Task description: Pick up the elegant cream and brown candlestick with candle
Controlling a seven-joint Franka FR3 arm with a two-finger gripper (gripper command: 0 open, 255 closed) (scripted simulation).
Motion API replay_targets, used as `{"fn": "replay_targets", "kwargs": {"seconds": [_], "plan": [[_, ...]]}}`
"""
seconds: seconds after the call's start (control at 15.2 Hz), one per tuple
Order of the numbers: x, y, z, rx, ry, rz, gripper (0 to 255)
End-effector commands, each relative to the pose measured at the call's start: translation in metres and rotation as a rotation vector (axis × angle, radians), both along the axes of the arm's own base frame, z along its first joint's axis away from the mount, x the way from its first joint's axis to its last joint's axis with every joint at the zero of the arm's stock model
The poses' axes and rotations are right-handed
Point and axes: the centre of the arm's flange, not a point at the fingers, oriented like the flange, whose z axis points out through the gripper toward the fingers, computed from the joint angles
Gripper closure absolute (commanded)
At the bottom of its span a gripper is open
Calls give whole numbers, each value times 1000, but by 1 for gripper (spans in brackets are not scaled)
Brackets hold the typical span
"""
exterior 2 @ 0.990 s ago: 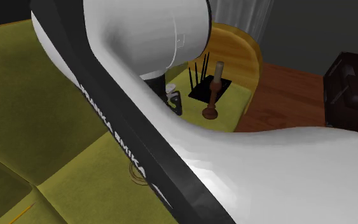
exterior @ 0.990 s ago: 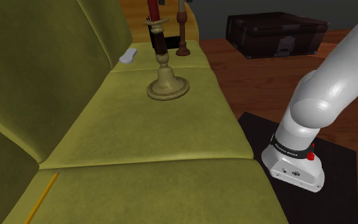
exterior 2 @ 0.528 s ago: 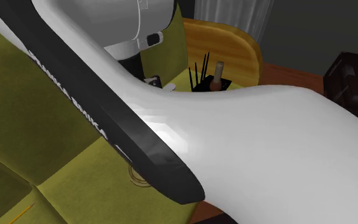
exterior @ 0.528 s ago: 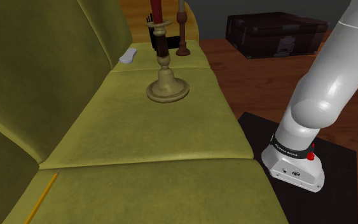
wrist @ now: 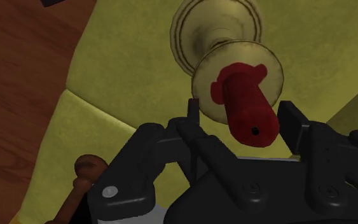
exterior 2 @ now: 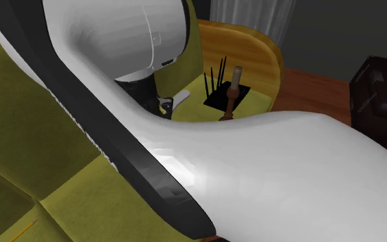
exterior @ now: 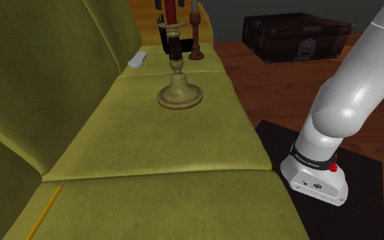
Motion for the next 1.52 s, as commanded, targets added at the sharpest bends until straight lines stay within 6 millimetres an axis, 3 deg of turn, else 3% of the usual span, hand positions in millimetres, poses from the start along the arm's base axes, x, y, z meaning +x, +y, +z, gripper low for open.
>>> {"fn": "replay_targets", "kwargs": {"seconds": [0.0,0.53,1.45], "plan": [[0,0,-1,0,0,0,255],[-1,0,-1,0,0,0,255],[-1,0,73,0,0,0,255]]}}
